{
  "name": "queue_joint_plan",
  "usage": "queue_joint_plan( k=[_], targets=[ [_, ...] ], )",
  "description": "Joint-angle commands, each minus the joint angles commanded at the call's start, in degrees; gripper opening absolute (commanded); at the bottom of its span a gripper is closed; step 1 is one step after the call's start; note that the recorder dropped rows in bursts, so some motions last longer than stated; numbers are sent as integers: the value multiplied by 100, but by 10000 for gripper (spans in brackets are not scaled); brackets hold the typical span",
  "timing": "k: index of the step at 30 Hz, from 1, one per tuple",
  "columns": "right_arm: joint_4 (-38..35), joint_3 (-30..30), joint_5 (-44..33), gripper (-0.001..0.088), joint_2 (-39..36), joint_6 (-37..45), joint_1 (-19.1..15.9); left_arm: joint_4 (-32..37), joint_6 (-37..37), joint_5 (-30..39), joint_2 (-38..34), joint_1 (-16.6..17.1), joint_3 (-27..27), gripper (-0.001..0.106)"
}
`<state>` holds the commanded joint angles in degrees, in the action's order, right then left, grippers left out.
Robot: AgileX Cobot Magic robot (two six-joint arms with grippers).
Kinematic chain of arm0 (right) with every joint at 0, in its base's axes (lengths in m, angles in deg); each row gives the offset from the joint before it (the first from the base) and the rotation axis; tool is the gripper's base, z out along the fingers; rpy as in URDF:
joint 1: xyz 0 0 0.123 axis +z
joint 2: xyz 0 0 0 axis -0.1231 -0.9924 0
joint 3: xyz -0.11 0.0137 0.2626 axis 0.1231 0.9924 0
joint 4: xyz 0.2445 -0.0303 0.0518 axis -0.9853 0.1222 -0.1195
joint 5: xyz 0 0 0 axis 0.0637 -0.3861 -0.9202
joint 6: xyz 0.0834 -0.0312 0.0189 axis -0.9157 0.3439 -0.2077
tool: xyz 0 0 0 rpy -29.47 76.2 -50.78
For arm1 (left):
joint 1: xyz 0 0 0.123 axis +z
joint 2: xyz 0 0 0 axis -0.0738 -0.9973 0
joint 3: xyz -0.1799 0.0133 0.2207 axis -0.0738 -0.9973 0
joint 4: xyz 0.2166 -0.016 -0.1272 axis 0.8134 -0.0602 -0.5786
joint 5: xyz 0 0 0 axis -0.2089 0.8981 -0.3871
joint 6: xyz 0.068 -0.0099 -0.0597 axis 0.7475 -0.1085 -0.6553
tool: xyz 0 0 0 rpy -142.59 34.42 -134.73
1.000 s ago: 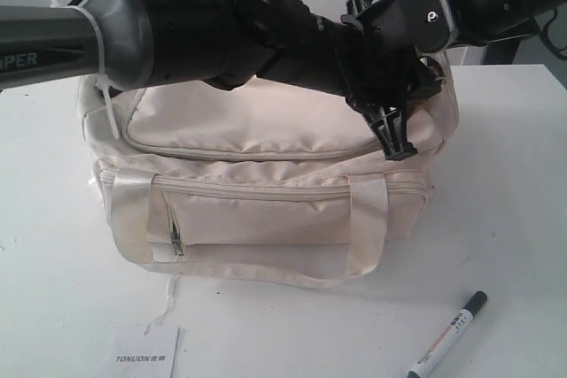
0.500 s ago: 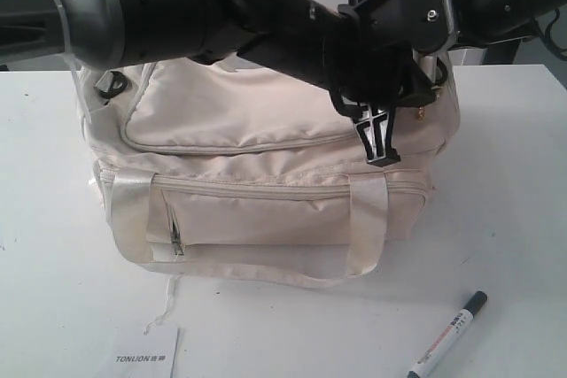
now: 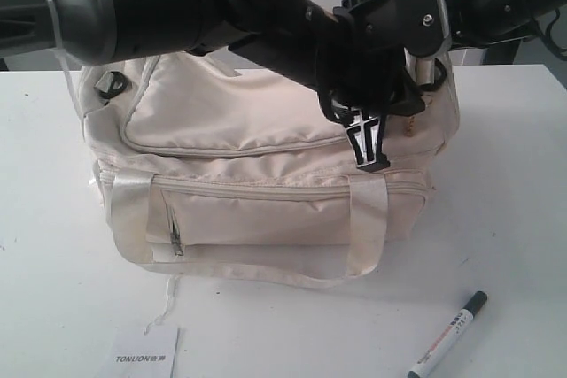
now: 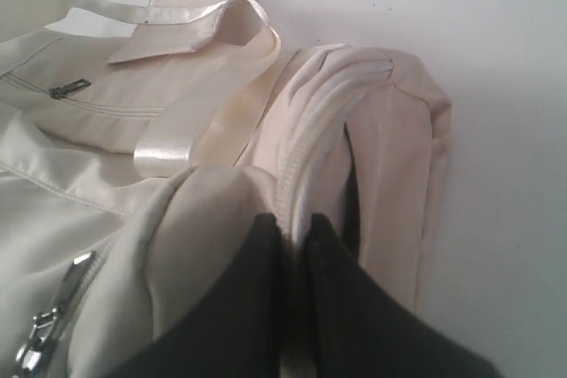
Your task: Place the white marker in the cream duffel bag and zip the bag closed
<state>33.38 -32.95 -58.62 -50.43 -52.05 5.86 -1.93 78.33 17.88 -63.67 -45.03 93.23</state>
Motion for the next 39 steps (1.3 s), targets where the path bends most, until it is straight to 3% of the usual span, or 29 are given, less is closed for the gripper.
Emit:
queue_joint_plan(
  k=[8, 11, 17, 24, 33, 39],
  targets=[
    [-11, -5, -41, 515, 56, -27, -12, 102, -41, -87, -12, 13, 0, 0],
    [16, -5, -145, 600, 285, -27, -12, 102, -41, -87, -12, 13, 0, 0],
    [34, -5, -787, 599, 906, -55, -12, 102, -41, -87, -12, 13, 0, 0],
    [-210, 42, -1710, 598, 825, -220, 81, 102, -366, -87, -12, 13, 0, 0],
    [-154, 42, -1540, 554, 680, -275, 512, 102, -503, -76, -12, 13, 0, 0],
    [-139, 42, -1354, 552, 375, -275, 587, 102, -503, -76, -12, 13, 0, 0]
  ],
)
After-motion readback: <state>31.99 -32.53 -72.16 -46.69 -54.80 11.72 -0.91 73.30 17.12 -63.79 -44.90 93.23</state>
